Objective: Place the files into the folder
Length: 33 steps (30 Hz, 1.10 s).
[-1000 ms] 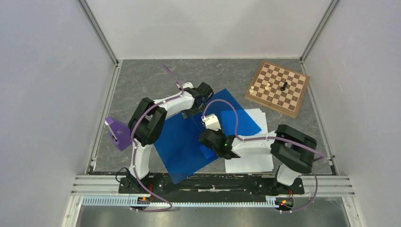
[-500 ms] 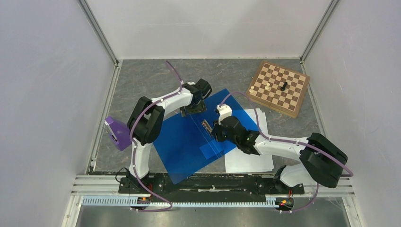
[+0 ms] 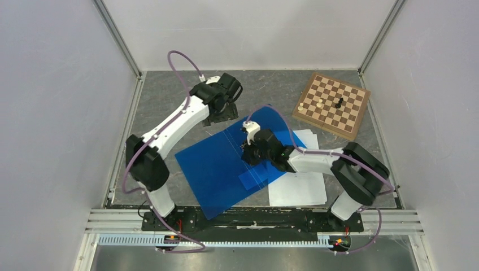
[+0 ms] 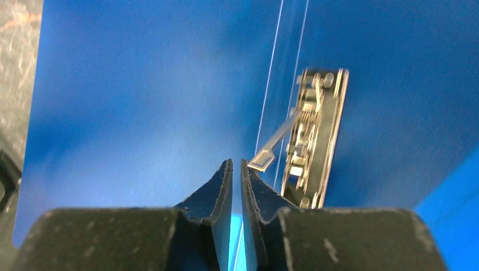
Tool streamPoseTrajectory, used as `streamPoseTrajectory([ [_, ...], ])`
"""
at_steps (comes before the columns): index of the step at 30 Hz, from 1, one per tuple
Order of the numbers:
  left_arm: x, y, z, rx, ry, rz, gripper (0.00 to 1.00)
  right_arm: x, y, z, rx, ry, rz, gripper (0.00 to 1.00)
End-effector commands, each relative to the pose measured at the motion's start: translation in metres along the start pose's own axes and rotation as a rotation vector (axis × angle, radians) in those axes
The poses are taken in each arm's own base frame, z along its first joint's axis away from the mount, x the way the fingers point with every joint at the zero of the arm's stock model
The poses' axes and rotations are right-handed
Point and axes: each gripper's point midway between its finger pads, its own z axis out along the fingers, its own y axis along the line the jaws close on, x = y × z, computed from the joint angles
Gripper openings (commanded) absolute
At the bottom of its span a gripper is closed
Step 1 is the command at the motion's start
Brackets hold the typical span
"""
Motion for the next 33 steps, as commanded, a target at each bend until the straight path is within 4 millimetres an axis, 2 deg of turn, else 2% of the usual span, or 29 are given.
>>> streamPoseTrajectory([
  [1,0.000,0.030,-0.035,0.013,-0.027,0.057,0.88,-0.051,-0.006,0.026,-0.043,-0.056,-0.068,0.12],
  [5,0.006,0.041,-0.048,0.038,-0.030,0.082,0.88,-0.068,-0.015,0.053,-0.093,-0.030,-0.079,0.14],
  [9,0.019,0.051,-0.050,0.043,-0.009,0.093,0.88,-0.068,-0.020,0.087,-0.111,0.035,-0.085,0.14],
  [13,0.036,0.055,-0.044,0.054,0.024,0.090,0.88,-0.063,-0.025,0.106,-0.118,0.058,-0.055,0.15],
  [15,0.043,0.056,-0.040,0.064,0.039,0.083,0.88,-0.067,-0.025,0.108,-0.122,0.056,-0.038,0.18],
  [19,0.057,0.056,-0.029,0.064,0.068,0.060,0.88,-0.092,-0.018,0.094,-0.124,0.001,-0.033,0.28],
  [22,0.067,0.055,-0.021,0.064,0.089,0.043,0.88,-0.118,-0.014,0.073,-0.101,-0.043,-0.048,0.39],
  [25,0.073,0.055,-0.016,0.061,0.104,0.027,0.88,-0.133,-0.023,0.047,-0.010,-0.062,-0.057,0.52],
  [27,0.075,0.057,-0.015,0.053,0.107,0.016,0.88,-0.132,-0.035,0.031,0.072,-0.053,-0.061,0.60],
  [29,0.076,0.058,-0.015,0.050,0.107,0.012,0.89,-0.122,-0.048,0.016,0.149,-0.029,-0.070,0.64],
  [33,0.076,0.067,-0.018,0.016,0.096,-0.014,0.89,-0.072,-0.063,0.006,0.192,0.111,-0.110,0.64],
])
